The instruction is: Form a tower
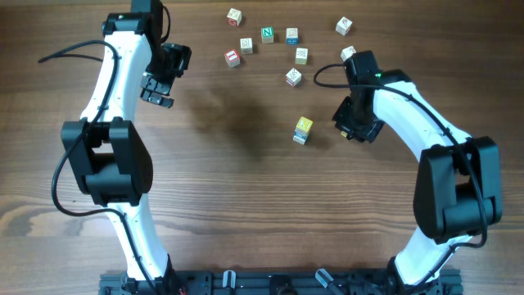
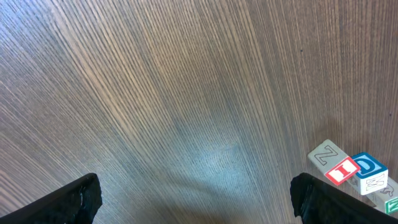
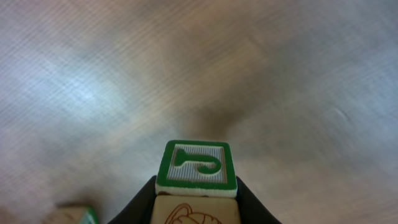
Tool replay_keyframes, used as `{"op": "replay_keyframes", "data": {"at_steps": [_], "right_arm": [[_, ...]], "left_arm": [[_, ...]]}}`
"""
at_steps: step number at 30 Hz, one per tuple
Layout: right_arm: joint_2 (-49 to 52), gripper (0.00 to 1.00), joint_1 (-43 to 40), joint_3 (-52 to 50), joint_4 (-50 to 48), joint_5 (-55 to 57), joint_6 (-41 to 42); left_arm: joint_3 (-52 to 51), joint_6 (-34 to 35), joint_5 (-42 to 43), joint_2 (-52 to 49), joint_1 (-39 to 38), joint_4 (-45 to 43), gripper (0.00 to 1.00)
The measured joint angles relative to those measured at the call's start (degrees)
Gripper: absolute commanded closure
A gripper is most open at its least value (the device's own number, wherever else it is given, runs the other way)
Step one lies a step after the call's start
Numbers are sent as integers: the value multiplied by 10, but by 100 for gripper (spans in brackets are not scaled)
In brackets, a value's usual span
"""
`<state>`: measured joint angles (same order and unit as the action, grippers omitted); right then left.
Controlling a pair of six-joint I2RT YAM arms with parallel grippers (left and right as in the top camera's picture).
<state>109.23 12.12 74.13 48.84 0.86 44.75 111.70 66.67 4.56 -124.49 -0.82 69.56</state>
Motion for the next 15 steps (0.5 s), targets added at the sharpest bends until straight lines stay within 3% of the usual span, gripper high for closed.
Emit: {"op": "replay_keyframes", "data": {"at_steps": [3,4,5,8,12,15], "right_arm": [[0,79,0,-25,-41,-2,1],[0,75,0,-32,-48,-4,1],[0,59,0,-37,-49,-4,2],[0,46,0,-38,-55,-5,5],[0,38,0,-38,-55,-8,11],[0,40,0,-38,-57,-8,15]], "left_arm": [[0,0,0,0,0,0,0],[0,0,0,0,0,0,0],[0,0,0,0,0,0,0],[0,0,0,0,0,0,0],[0,0,0,0,0,0,0],[0,0,0,0,0,0,0]]}}
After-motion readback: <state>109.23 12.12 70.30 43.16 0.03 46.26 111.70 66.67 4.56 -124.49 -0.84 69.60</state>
